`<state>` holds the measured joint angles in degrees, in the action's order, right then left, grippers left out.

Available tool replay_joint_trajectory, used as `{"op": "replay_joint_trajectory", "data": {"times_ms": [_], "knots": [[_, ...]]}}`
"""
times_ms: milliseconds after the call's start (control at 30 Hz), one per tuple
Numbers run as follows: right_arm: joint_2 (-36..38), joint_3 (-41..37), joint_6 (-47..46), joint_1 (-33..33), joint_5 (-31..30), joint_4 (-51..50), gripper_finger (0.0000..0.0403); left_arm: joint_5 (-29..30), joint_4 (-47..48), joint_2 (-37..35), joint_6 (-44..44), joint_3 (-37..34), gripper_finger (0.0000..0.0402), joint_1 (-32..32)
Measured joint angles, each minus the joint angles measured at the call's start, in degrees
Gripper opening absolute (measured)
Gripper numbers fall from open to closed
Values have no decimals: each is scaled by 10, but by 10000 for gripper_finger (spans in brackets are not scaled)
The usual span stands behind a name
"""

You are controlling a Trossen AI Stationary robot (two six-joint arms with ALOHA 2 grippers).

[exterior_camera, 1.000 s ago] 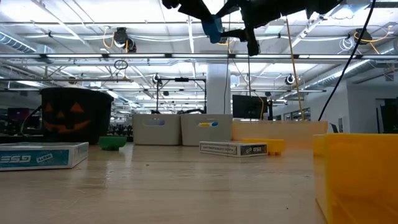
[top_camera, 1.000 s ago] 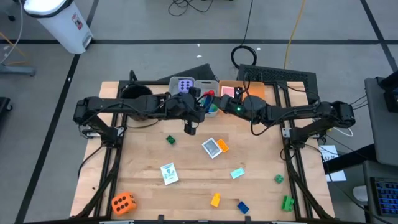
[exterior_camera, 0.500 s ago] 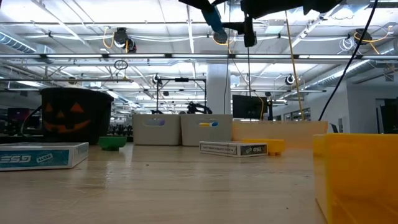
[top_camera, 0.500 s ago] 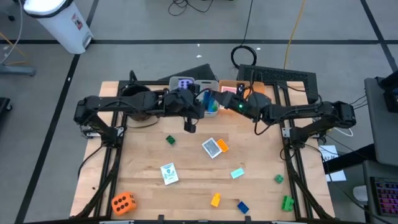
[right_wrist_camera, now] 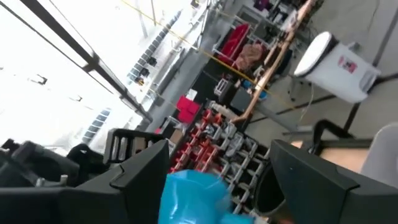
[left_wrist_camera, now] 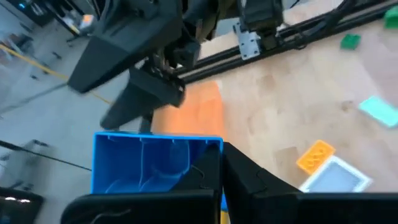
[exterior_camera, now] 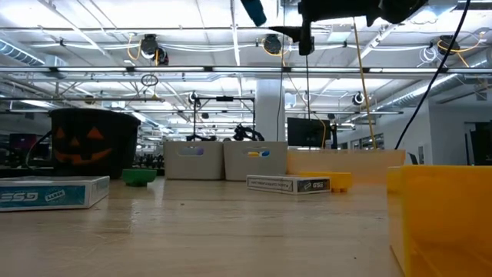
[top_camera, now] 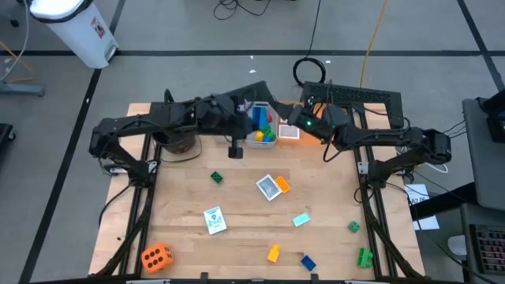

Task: Pick & Place Toys
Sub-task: Put the blue gamepiece into the right gray bin

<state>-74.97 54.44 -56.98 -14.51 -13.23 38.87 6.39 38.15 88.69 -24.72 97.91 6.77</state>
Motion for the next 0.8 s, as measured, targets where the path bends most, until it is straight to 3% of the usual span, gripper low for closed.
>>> {"op": "replay_joint_trajectory", "data": {"times_ms": [200, 433, 567, 800], "knots": [[7, 0, 74, -10, 0, 38, 270, -97, -16, -48, 71, 0, 1, 49], [11, 0, 257, -6, 42, 147, 269, -288, -35, -85, 215, 0, 1, 172], [29, 20, 386, 8, 41, 76, 263, -400, -88, -76, 328, 0, 1, 234], [39, 104, 637, 46, 20, -161, 263, -479, -267, -12, 541, 0, 1, 271]]}}
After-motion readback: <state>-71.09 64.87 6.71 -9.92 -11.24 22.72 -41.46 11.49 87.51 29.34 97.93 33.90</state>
